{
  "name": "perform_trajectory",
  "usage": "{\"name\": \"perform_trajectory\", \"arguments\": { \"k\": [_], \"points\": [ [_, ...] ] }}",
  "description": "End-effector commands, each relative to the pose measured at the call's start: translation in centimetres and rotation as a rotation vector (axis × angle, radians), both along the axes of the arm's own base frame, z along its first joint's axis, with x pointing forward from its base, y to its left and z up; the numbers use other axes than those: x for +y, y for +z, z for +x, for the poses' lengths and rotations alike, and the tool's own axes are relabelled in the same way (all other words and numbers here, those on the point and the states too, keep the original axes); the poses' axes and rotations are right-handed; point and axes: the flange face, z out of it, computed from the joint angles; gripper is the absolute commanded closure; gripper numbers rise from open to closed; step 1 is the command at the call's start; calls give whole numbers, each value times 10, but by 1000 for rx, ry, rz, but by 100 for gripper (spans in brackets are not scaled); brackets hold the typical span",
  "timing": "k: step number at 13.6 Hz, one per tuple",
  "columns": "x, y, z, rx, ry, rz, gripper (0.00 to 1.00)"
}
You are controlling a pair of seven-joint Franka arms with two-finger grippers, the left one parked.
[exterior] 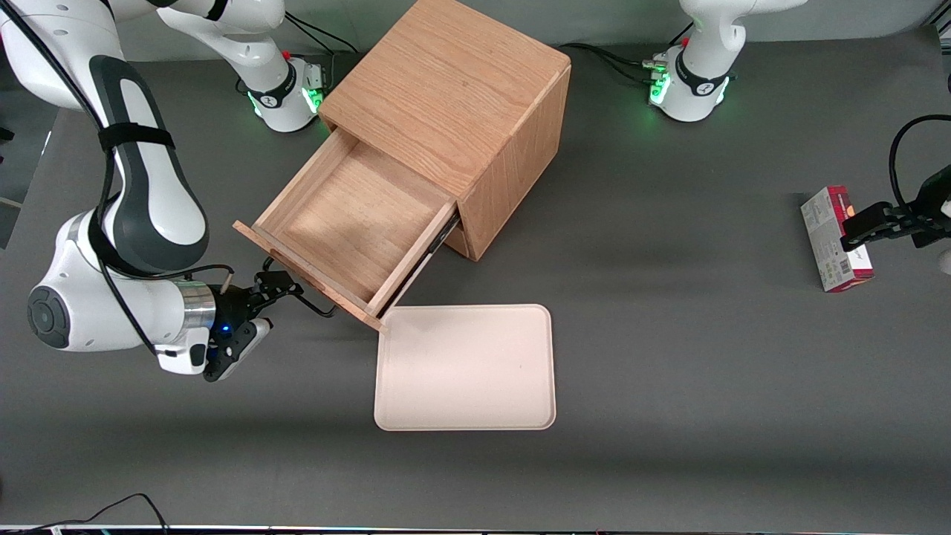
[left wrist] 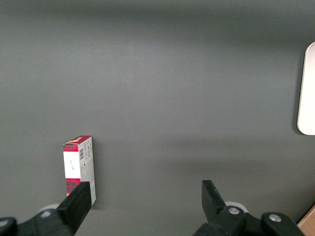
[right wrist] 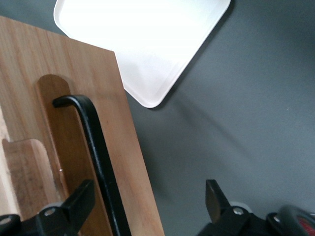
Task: Close top drawer
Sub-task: 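Bring the right gripper against the drawer front beside the black handle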
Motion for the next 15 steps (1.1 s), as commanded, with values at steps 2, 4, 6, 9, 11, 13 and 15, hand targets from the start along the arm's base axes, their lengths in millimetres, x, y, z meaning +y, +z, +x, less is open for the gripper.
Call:
{"name": "perform_trajectory", "arguments": {
  "k": [2,4,6,9,11,13,15],
  "points": [
    [-1,-1,-14,0,-47,13,0],
    [-2,-5,-16,10,-52,17,0],
    [-2,-10,-17,6,-60,21,0],
    [-2,-14,-18,11,-62,21,0],
    [-2,-14,-18,16,-68,31,0],
    [-2,-14,-19,16,-68,31,0],
    [-1,-12,-20,16,-68,31,0]
  ]
}}
